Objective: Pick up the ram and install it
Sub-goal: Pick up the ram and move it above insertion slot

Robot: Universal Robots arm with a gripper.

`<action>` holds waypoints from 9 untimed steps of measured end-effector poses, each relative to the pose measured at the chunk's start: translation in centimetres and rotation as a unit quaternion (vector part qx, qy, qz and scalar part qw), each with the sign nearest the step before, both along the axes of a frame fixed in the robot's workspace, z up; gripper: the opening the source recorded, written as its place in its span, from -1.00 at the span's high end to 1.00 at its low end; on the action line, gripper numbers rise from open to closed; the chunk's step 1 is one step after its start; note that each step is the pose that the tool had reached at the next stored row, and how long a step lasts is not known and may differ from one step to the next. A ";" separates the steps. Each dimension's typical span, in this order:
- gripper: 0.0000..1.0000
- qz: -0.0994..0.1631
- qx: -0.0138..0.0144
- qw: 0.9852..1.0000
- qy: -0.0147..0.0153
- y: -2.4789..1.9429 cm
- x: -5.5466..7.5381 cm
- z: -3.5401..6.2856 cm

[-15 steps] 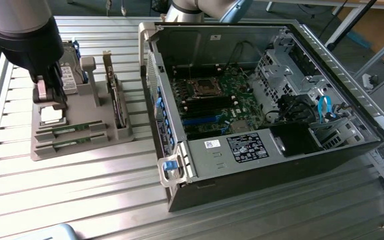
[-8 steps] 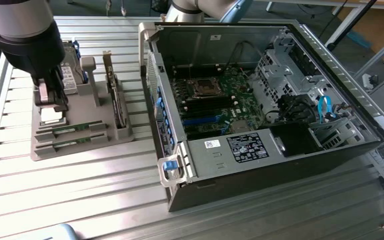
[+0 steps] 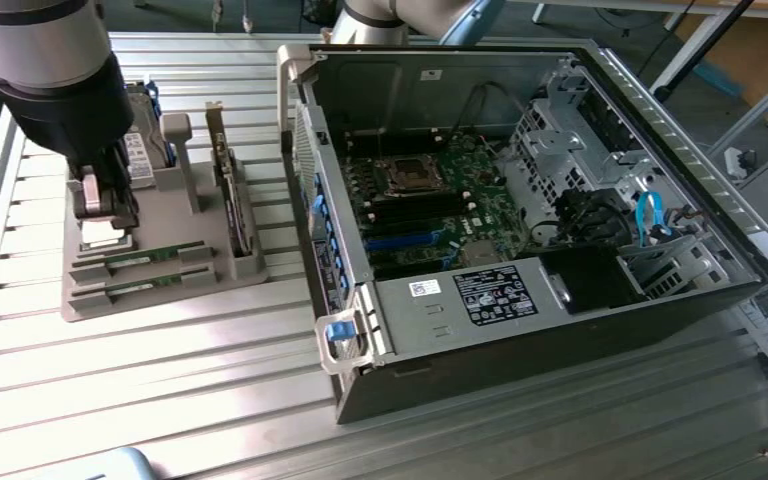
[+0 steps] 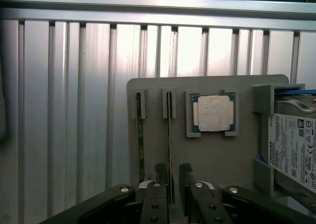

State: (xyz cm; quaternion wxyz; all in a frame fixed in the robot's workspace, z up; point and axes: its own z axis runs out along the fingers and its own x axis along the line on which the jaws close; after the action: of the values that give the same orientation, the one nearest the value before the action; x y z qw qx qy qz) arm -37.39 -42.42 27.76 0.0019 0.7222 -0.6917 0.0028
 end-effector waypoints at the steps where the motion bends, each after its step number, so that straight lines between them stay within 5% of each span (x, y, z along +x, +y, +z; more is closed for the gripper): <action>1: 0.52 0.000 0.000 1.000 0.000 0.00 0.0 -0.11; 9: 0.52 0.000 0.000 1.000 0.000 0.00 0.0 -0.98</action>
State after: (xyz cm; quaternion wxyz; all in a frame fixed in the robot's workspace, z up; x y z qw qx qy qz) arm -37.39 -42.43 26.78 0.0019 0.7222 -0.6917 0.0028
